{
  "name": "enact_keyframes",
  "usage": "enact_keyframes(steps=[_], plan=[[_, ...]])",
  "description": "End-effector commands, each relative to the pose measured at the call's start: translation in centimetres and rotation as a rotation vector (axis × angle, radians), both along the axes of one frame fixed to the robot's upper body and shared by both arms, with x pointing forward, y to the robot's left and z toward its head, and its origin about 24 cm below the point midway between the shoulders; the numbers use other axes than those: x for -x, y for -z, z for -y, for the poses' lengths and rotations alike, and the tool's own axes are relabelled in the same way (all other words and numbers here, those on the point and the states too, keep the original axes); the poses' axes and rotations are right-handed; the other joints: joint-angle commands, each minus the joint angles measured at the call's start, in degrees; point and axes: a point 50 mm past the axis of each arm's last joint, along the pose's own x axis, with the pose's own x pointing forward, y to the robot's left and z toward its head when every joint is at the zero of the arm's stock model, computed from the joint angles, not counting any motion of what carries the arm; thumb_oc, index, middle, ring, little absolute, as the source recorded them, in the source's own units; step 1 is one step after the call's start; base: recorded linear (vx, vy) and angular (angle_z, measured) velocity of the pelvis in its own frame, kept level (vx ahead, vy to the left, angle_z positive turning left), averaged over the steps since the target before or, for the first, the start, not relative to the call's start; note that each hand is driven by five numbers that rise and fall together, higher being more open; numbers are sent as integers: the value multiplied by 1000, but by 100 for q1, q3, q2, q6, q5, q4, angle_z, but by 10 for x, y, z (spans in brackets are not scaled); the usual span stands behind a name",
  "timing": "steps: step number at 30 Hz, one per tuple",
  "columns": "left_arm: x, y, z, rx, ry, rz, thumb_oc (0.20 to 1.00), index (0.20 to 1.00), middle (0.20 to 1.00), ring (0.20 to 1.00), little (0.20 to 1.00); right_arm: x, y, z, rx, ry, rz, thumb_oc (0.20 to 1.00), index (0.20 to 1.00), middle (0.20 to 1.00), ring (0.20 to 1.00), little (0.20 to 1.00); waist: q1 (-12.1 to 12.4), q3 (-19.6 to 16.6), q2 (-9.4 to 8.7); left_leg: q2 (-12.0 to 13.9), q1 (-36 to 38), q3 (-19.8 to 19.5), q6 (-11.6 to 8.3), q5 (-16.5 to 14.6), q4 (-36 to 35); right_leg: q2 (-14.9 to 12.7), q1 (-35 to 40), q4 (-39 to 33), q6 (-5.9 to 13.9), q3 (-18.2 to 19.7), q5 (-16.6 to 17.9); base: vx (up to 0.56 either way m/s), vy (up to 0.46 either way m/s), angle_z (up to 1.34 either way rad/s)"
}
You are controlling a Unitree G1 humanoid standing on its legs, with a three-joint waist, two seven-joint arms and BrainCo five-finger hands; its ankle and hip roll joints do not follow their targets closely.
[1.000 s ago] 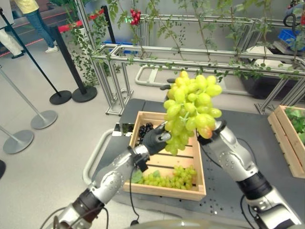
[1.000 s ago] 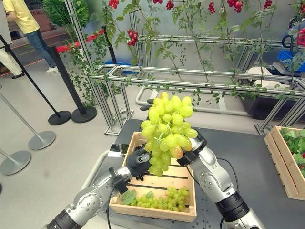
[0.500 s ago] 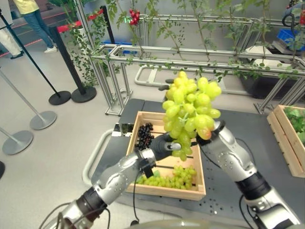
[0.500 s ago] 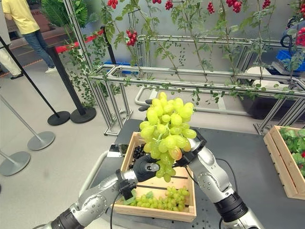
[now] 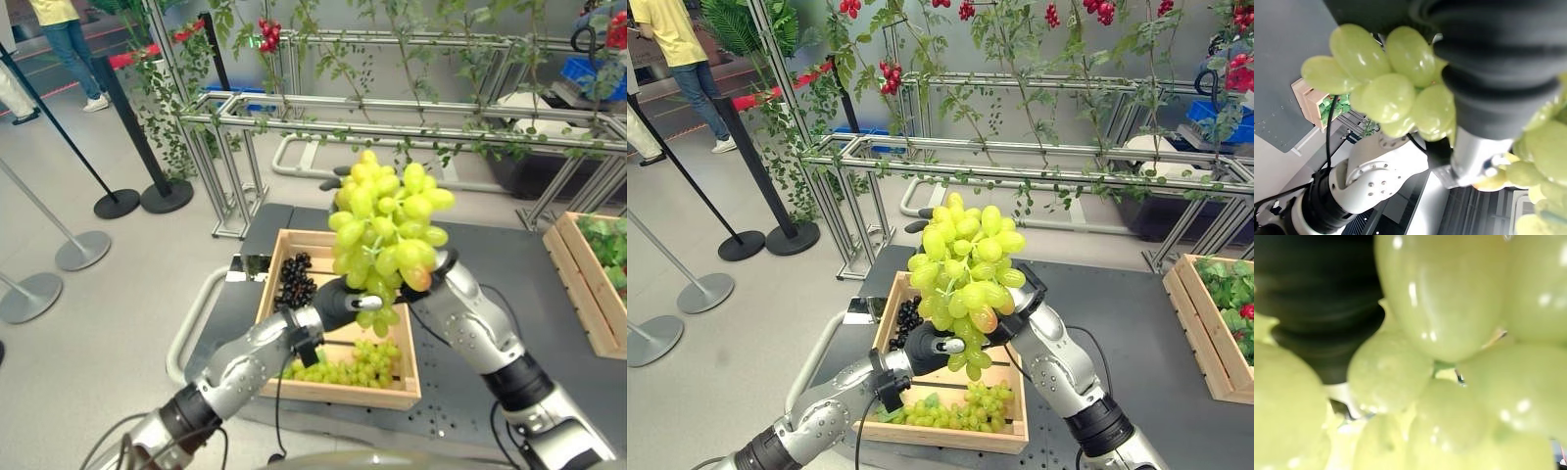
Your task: Pick up the fruits from the basket on one side to the basket on the other side
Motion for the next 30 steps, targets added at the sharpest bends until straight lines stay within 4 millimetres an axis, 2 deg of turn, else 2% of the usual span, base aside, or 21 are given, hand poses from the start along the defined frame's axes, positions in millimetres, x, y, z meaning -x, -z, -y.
enact_keyframes(steps=[1,19,20,22,25,26,27,30], plan=[[-10,-30,13,94,38,124,200,200,200,200,200,4,-46,-4,-104,-31,203,200,200,200,200,200,-39,-212,-171,-2,109,-87,136,-422,131,-412,-325,343,494,-124,152,0,0,0],[-16,-27,1,103,-47,123,200,200,200,200,200,3,-46,0,-105,-14,208,200,200,200,200,200,-49,-226,-178,-3,145,-64,156,-451,136,-415,-320,347,496,-78,154,0,0,0],[-17,-27,-2,106,-68,122,200,200,200,200,200,2,-45,2,-107,-4,197,1000,1000,1000,1000,1000,-43,-219,-178,-5,137,-75,161,-458,151,-424,-323,355,502,-71,157,0,0,0],[-21,-27,-14,107,-125,137,200,200,200,200,200,1,-43,7,-96,10,191,1000,1000,1000,1000,1000,-19,-199,-199,-31,105,-108,178,-486,201,-437,-328,380,508,-59,150,-6,18,0],[-24,-26,-46,52,-258,221,200,200,200,200,200,1,-34,19,-93,52,155,1000,1000,1000,1000,1000,118,-177,-266,-119,45,-198,222,-559,328,-502,-293,427,521,-135,135,-2,58,2],[-25,-34,-77,-3,-384,324,200,200,200,200,200,4,-26,29,-116,95,133,1000,1000,1000,1000,1000,263,-151,-323,-195,24,-282,258,-620,403,-576,-241,480,542,-211,115,3,71,7],[-25,-34,-77,-4,-385,324,200,200,200,200,200,4,-26,29,-117,95,133,1000,1000,1000,1000,1000,253,-168,-329,-202,-1,-287,262,-608,405,-581,-259,475,543,-217,127,12,84,15],[-20,-43,-119,-19,-588,407,200,200,200,200,200,9,-12,43,-146,172,108,1000,1000,1000,1000,1000,560,-180,-463,-374,-94,-515,330,-649,462,-759,-237,669,577,-459,86,13,103,33]])
